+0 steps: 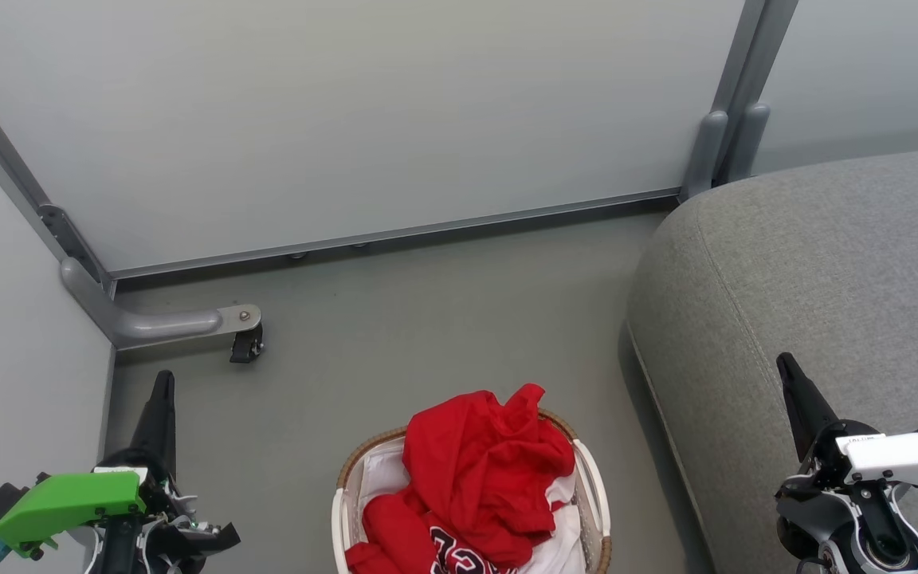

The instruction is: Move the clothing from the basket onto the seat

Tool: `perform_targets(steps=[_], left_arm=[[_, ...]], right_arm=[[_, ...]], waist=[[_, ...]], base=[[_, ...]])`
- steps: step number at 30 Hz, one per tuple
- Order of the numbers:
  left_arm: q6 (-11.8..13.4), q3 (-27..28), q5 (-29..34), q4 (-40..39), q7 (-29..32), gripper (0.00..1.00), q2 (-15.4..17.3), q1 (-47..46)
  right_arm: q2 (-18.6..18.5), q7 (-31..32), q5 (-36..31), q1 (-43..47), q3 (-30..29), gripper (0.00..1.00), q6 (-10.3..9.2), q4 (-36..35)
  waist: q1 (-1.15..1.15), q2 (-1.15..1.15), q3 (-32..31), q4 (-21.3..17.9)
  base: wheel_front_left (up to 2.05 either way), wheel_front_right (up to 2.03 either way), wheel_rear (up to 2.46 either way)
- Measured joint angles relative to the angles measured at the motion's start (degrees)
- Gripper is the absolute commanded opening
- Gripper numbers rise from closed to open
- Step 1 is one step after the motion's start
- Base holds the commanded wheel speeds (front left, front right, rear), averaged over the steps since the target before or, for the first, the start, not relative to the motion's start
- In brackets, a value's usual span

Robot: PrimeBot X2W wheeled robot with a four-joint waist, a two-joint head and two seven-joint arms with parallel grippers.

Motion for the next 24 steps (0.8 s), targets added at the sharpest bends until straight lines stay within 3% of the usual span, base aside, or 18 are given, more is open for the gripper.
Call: perform_targets(steps=[24], left_arm=[[0.00,0.00,0.00,0.00,0.00,0.00,0.00,0.00]], right_arm=[[0.00,0.00,0.00,0.00,0.00,0.00,0.00,0.00]], waist=[[0.00,0.00,0.00,0.00]], base=[[0.00,0.00,0.00]])
